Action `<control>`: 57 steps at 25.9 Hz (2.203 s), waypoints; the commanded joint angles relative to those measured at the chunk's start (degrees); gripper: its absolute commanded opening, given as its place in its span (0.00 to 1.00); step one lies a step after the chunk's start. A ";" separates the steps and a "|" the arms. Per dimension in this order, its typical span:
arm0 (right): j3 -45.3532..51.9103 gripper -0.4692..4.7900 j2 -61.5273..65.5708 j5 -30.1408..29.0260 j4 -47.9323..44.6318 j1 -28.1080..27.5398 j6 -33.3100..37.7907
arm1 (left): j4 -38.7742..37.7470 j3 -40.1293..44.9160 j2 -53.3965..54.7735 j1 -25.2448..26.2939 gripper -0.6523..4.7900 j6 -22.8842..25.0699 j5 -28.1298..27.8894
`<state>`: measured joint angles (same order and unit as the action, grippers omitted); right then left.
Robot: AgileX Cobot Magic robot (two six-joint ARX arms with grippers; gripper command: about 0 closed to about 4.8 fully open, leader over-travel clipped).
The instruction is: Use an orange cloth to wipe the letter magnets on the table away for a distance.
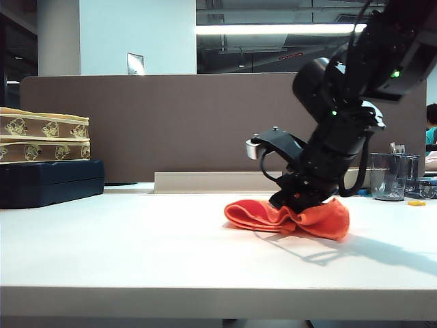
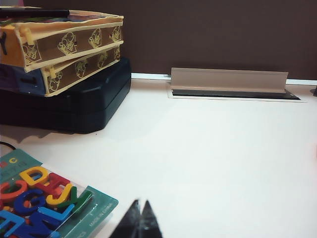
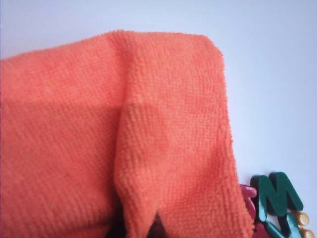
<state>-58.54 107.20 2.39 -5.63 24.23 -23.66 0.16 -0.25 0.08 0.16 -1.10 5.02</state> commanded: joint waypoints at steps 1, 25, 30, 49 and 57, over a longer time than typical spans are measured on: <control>0.42 0.09 1.25 1.73 1.90 -2.62 -0.39 | 0.55 -0.11 0.02 -0.02 0.11 -0.02 0.37; 0.39 0.09 1.31 -0.87 -5.62 -31.69 3.91 | 0.22 -0.11 0.02 -0.02 0.11 -0.02 0.35; 0.07 0.09 1.18 -7.32 -8.13 -33.88 9.79 | 0.22 -0.11 0.02 -0.02 0.11 -0.02 0.35; -4.57 0.09 -15.65 -14.38 -3.56 -19.82 10.62 | 0.35 -0.13 0.02 -0.02 0.11 0.00 0.20; -4.55 0.09 -27.06 -14.32 5.92 -3.98 10.62 | 0.39 -0.13 0.02 -0.02 0.11 -0.04 0.37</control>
<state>-62.87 81.01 -11.84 -2.33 18.39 -13.30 0.01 -0.25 0.08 0.16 -1.10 5.02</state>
